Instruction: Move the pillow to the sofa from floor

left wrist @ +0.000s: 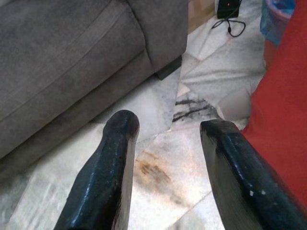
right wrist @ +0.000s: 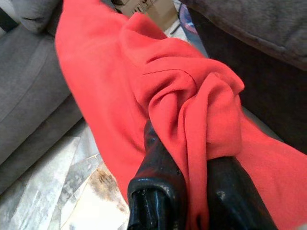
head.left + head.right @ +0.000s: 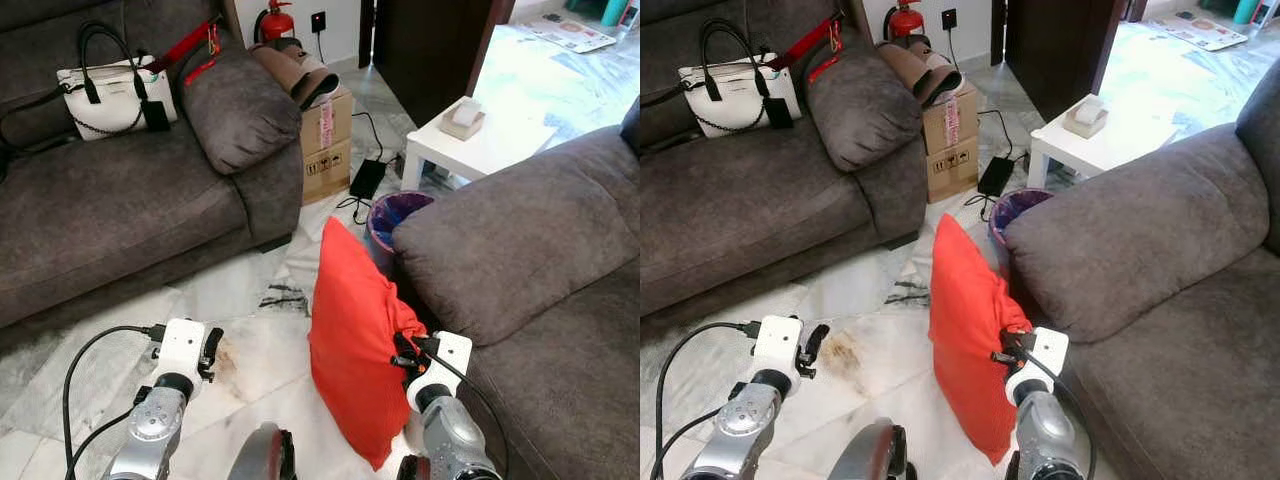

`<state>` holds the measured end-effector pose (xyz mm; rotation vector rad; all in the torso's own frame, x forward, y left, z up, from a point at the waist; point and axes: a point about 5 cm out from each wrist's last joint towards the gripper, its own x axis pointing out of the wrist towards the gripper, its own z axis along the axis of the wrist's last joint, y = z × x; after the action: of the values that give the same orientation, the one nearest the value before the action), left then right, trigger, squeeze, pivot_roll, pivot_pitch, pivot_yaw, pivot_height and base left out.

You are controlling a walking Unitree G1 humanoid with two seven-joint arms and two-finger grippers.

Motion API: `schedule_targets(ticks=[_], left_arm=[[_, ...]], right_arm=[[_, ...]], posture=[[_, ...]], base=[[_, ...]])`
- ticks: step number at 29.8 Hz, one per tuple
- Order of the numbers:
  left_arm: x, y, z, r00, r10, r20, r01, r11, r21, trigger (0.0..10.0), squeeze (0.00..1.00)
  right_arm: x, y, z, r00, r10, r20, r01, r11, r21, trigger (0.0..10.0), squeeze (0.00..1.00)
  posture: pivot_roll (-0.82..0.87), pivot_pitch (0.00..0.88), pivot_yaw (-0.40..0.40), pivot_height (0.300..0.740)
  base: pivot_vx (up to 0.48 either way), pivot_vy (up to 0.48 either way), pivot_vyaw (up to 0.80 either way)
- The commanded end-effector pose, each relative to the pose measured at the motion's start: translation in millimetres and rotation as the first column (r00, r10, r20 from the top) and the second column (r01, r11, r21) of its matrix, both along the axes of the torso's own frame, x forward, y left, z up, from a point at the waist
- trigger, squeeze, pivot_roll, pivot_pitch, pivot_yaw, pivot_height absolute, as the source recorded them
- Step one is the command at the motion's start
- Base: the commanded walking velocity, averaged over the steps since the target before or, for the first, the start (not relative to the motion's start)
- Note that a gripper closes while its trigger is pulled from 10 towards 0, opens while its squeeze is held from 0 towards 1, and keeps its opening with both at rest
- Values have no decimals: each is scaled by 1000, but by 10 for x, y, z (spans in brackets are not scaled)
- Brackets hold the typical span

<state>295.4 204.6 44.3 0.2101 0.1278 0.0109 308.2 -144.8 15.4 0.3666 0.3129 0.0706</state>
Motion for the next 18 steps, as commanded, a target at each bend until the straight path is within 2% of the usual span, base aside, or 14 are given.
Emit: schedule_targets(ticks=[1,10,18], left_arm=[[-35,78,-38,1000,24,-11,-24,1000,8,10000,0],[-25,80,-34,1000,13,-9,-13,1000,13,10000,0],[-21,107,-27,1000,1,-10,0,1000,24,10000,0]], right_arm=[[51,24,77,999,-2,46,1,1000,12,10000,0],[24,23,56,999,8,50,-8,1000,0,10000,0],[64,72,109,995,73,75,-71,997,-26,10000,0]], posture=[[180,150,95,696],[178,144,109,740],[174,140,111,740]], base=[[0,0,0],[0,0,0],[0,0,0]])
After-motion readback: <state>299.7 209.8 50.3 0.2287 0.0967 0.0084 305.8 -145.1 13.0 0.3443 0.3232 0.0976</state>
